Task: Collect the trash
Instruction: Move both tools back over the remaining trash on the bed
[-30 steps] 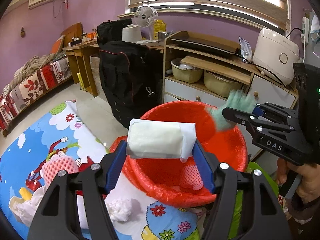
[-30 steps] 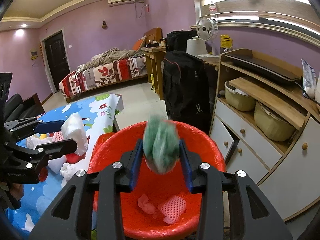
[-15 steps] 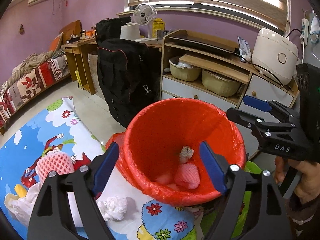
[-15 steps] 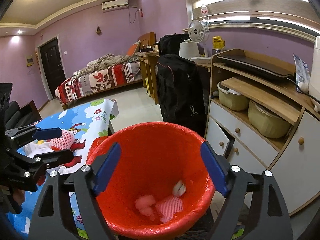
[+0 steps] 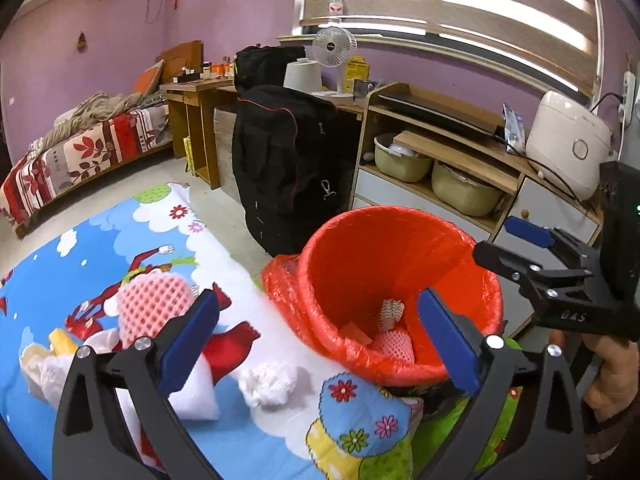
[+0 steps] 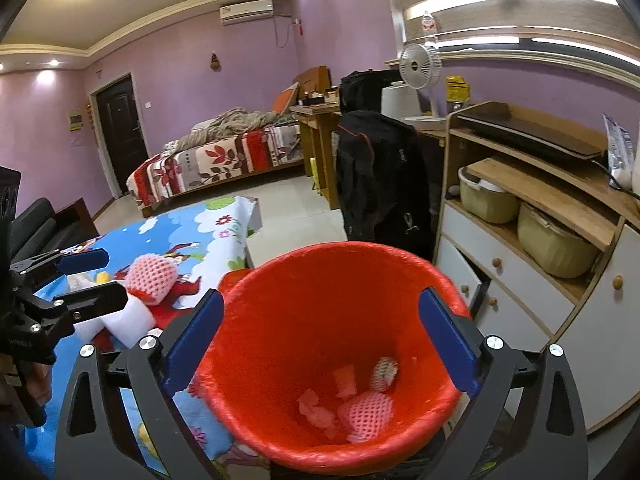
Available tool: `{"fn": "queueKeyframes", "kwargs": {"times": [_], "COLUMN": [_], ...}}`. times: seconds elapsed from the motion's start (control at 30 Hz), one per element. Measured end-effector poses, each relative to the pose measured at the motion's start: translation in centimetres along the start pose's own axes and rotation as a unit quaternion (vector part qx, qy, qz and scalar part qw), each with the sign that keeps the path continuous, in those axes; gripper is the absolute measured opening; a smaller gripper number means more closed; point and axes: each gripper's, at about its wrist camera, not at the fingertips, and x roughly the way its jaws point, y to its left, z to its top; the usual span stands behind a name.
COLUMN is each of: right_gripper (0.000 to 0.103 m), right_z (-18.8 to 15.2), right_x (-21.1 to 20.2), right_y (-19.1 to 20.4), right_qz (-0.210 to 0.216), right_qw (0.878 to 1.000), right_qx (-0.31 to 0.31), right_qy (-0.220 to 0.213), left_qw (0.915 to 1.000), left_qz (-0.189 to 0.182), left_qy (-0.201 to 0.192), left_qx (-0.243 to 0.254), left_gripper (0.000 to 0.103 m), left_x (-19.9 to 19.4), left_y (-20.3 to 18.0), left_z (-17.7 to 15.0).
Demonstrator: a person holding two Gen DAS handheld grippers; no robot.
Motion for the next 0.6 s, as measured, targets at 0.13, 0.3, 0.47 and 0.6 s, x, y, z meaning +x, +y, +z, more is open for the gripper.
{"fn": "queueKeyframes", "kwargs": {"times": [0.13,0.3,0.47,0.6], "right_gripper": [0.094,0.094,0.094,0.094], "right_z": [0.0,-0.4,-0.7,-1.0], "right_x": [0.3,0.8,1.3,1.3], "right_y": [1.4,3.8,5.7,7.3], "right_qz": [0.016,0.037,0.055,0.063], "right_qw": [1.000,0.999,0.998,0.997], "right_qx": [-0.008,-0.028,-0.032,-0.043], "right_qy": [0.002,0.011,0.019,0.023], "left_qw": [0.9999,0.9990,0.9974,0.9956], "left_qz": [0.005,0.017,0.038,0.055], "left_qy": [-0.008,-0.010,-0.004,0.008], "left_qx": [-0.014,-0.039,-0.061,-0.075], "left_gripper": [0.098,0.098,0.098,0.098], "left_x": [-1.7,-3.8,-5.5,-6.4], "left_y": [1.3,3.5,5.8,7.3], "left_z": [-0.8,-2.5,-4.7,-6.5]}}
